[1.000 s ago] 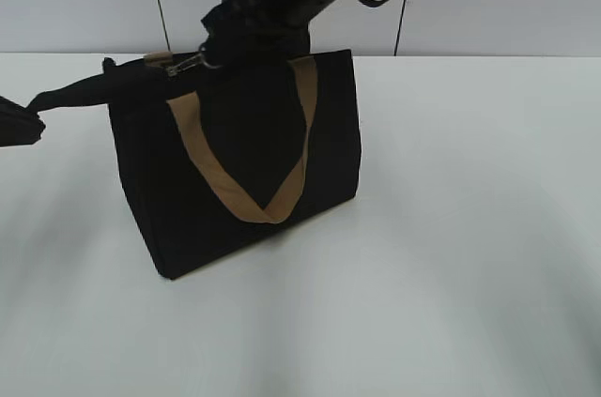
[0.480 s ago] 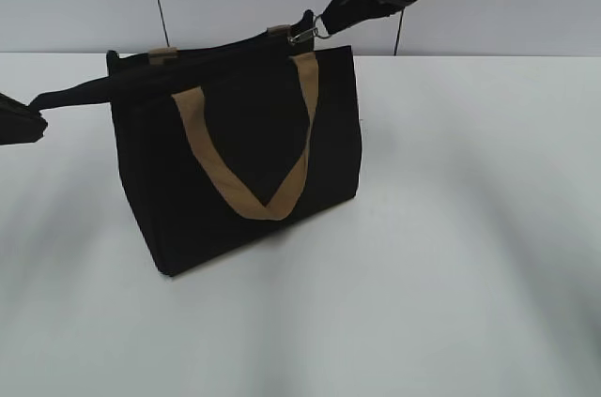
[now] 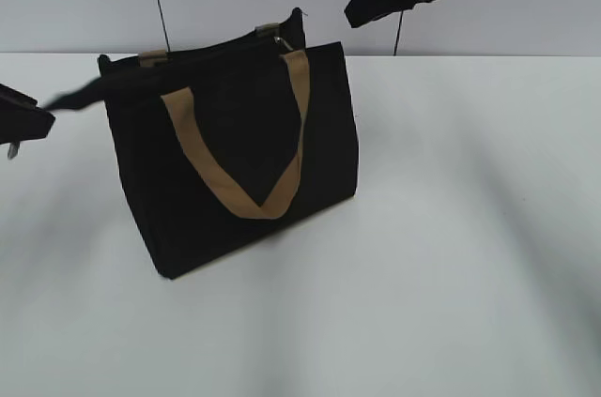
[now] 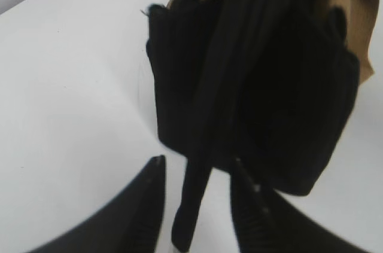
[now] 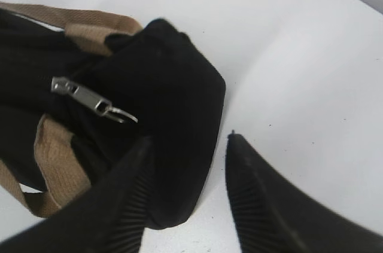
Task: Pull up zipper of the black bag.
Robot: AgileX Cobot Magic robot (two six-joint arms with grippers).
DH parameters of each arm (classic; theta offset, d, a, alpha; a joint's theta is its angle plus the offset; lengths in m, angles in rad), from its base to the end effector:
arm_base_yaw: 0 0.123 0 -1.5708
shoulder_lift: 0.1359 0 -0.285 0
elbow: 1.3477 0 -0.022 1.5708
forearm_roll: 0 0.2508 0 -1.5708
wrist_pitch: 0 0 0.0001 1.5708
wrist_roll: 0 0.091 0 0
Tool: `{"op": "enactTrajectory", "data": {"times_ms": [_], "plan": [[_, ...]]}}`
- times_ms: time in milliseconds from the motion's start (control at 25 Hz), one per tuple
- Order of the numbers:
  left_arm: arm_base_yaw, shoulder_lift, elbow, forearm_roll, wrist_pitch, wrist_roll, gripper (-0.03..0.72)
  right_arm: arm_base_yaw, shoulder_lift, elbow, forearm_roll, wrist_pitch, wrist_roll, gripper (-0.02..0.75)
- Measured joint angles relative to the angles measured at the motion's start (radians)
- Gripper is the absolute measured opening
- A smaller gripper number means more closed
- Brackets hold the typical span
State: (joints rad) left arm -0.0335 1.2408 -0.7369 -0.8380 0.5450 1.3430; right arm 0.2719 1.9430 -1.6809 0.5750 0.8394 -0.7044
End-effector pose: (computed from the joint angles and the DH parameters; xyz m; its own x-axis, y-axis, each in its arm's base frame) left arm 0.2403 -0.0432 0.2609 -0.4352 0.5230 -0.7329 0.6449 0.7491 0.1517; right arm 0.4133 0.1535 0.2834 -0.5970 -0.4433 -0.6687 -0.6835 0.7175 0.1345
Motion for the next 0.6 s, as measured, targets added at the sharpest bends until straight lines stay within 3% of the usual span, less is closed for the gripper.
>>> {"op": "enactTrajectory", "data": {"times_ms": [120, 200, 400, 600], "plan": [[0.0, 0.0, 0.0, -0.059, 0.001, -0.058, 0.47, -0.003, -0.015, 0.0, -0.004, -0.002, 0.0, 0.392], [0.0, 0.0, 0.0, -0.067, 0.001, -0.09, 0.565, -0.003, -0.025, 0.0, -0.004, -0.001, 0.0, 0.425], [0.0, 0.0, -0.013, -0.073, 0.006, -0.188, 0.584, -0.003, -0.076, 0.0, -0.04, 0.006, 0.0, 0.443], [0.015, 0.0, -0.109, 0.056, 0.04, -0.476, 0.575, -0.003, -0.157, 0.0, -0.217, 0.053, 0.11, 0.446]]}}
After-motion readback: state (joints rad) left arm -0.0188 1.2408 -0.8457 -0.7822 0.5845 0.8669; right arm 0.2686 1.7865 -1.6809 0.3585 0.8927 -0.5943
